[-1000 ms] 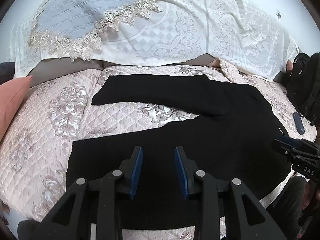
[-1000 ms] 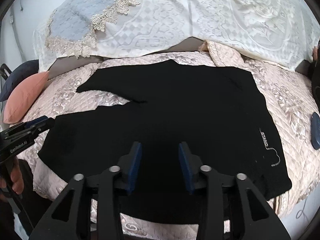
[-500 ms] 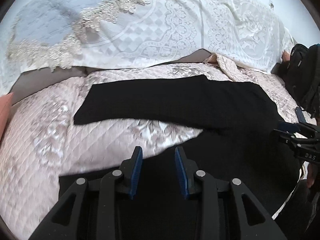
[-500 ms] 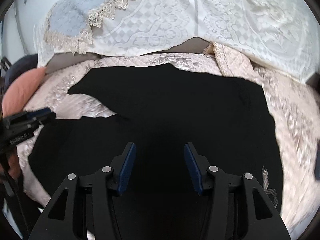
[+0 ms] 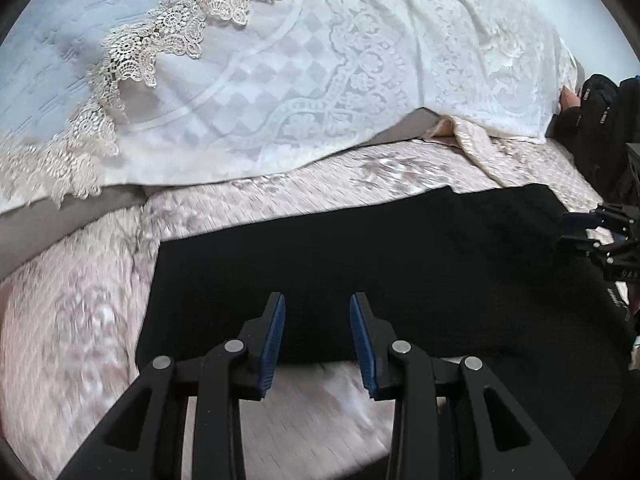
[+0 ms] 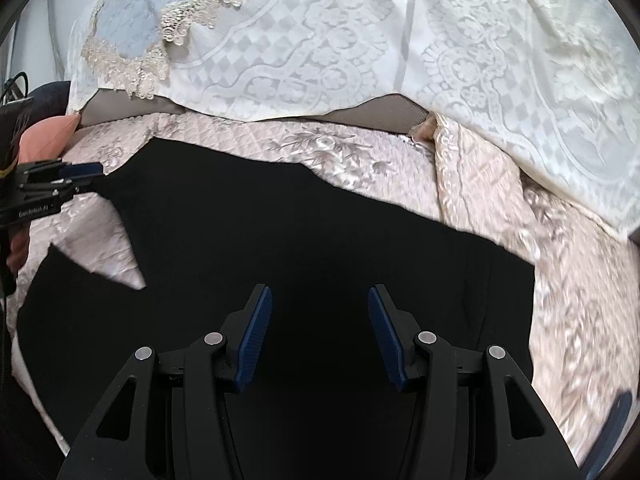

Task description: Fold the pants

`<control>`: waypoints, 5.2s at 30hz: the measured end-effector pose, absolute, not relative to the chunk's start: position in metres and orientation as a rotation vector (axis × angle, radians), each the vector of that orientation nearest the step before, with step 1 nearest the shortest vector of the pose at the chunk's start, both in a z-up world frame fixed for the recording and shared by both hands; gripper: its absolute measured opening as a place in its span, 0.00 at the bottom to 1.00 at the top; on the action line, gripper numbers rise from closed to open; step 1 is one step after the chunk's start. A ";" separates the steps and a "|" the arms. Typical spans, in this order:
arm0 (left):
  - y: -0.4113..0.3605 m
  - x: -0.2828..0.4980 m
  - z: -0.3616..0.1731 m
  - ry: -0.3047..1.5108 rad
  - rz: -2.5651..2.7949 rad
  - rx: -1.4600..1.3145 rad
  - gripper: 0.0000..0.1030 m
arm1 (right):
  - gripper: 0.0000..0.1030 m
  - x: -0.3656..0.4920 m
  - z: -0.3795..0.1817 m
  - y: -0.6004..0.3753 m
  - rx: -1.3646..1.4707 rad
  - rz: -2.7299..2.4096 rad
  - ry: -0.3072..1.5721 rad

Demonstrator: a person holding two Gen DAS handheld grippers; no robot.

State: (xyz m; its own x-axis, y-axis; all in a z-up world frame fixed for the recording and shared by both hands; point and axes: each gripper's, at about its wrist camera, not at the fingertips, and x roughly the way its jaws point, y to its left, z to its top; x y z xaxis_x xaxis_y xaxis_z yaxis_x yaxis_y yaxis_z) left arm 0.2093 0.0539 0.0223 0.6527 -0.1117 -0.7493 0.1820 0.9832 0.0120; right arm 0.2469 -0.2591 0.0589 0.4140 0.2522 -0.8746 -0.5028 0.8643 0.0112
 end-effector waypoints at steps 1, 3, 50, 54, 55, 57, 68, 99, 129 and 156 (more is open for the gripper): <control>0.057 0.219 0.020 0.846 -0.169 0.094 0.35 | 0.50 0.254 0.056 -0.259 -0.273 0.483 1.047; 0.062 0.236 0.015 0.858 -0.176 0.103 0.35 | 0.50 0.269 0.049 -0.258 -0.282 0.498 1.061; 0.063 0.269 0.006 0.867 -0.327 0.306 0.05 | 0.09 0.322 0.063 -0.253 -0.448 0.670 0.987; 0.067 0.230 0.035 0.801 -0.313 0.222 0.05 | 0.09 0.289 0.091 -0.257 -0.426 0.660 0.950; 0.069 0.216 0.042 0.786 -0.310 0.206 0.05 | 0.09 0.282 0.096 -0.257 -0.421 0.658 0.941; 0.066 0.197 0.051 0.766 -0.310 0.170 0.05 | 0.08 0.260 0.108 -0.263 -0.406 0.656 0.918; 0.053 0.061 0.052 0.756 -0.325 0.061 0.05 | 0.08 0.122 0.120 -0.287 -0.321 0.623 0.928; 0.068 0.027 -0.009 0.913 0.057 -0.155 0.35 | 0.46 0.045 0.085 -0.380 0.256 0.172 1.122; 0.137 -0.014 -0.007 0.792 0.152 -0.508 0.04 | 0.00 0.057 0.084 -0.462 0.613 -0.130 0.948; 0.141 -0.005 0.018 0.732 0.104 -0.508 0.04 | 0.15 0.082 0.055 -0.466 0.745 -0.146 1.027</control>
